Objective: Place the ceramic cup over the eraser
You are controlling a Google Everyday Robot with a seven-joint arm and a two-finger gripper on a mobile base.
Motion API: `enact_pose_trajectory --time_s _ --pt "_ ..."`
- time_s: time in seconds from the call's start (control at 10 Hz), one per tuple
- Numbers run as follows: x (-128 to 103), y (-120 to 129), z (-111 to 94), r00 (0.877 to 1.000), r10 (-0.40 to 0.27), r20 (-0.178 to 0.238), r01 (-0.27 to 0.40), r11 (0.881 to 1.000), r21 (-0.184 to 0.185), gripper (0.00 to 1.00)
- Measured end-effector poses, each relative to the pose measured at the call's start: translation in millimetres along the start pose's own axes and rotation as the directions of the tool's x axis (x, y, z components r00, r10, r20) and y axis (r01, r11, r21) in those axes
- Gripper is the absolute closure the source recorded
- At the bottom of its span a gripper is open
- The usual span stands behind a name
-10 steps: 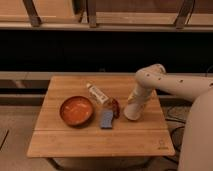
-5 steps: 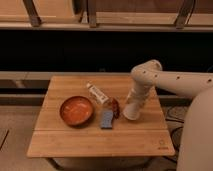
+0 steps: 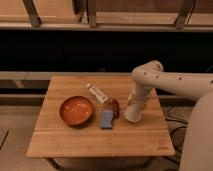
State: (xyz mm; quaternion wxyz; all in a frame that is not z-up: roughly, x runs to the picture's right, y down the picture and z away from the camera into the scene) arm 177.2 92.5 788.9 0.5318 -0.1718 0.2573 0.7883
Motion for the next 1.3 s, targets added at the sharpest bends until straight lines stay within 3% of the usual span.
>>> enact_pose_trajectory --time_s 0.1,0.6,0.8,1.3 --pt "0.0 0.8 0.1 1.000 -0.001 0.000 0.001 1.000 0.000 0.91" --pt "0.0 0.2 0.1 1.000 0.000 0.000 0.000 1.000 0.000 0.39" --pt "0.0 0.2 0.2 1.000 0.000 0.000 0.000 1.000 0.000 0.22" --pt "-0.1 -0.2 0.1 1.000 0.000 0.000 0.000 1.000 0.000 0.20"
